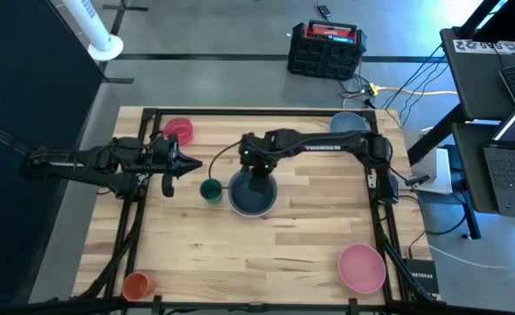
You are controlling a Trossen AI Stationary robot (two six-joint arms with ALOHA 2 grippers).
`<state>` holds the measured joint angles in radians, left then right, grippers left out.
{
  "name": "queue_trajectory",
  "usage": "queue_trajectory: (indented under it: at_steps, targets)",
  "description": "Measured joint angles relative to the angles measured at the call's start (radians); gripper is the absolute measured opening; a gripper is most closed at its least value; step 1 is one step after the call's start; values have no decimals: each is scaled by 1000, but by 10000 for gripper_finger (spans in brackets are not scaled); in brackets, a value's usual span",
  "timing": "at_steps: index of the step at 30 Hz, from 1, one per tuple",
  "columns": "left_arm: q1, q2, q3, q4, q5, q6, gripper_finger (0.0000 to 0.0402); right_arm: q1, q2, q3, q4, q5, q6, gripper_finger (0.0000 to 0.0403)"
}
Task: Nest bowls inside each other
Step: Stack the dark blue bowl into the white bowl
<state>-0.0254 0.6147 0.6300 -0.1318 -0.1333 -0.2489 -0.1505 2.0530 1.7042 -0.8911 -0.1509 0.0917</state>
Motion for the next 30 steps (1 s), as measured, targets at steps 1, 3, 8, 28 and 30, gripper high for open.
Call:
queue_trajectory:
  at_steps: [1, 3, 8, 28, 30]
  targets:
    - [0, 0, 0, 0, 0, 0, 0, 0, 8, 0, -4, 0, -2, 0]
    - [0, 0, 0, 0, 0, 1, 0, 0, 21, 0, -2, 0, -4, 0]
    - [0, 0, 0, 0, 3, 5, 0, 0, 25, 0, -1, -2, -6, 17]
    - [0, 0, 0, 0, 26, 5, 0, -1, -52, 0, -31, 3, -48, 175]
    - [0, 0, 0, 0, 26, 4, 0, -1, -75, 0, -69, 39, -59, 176]
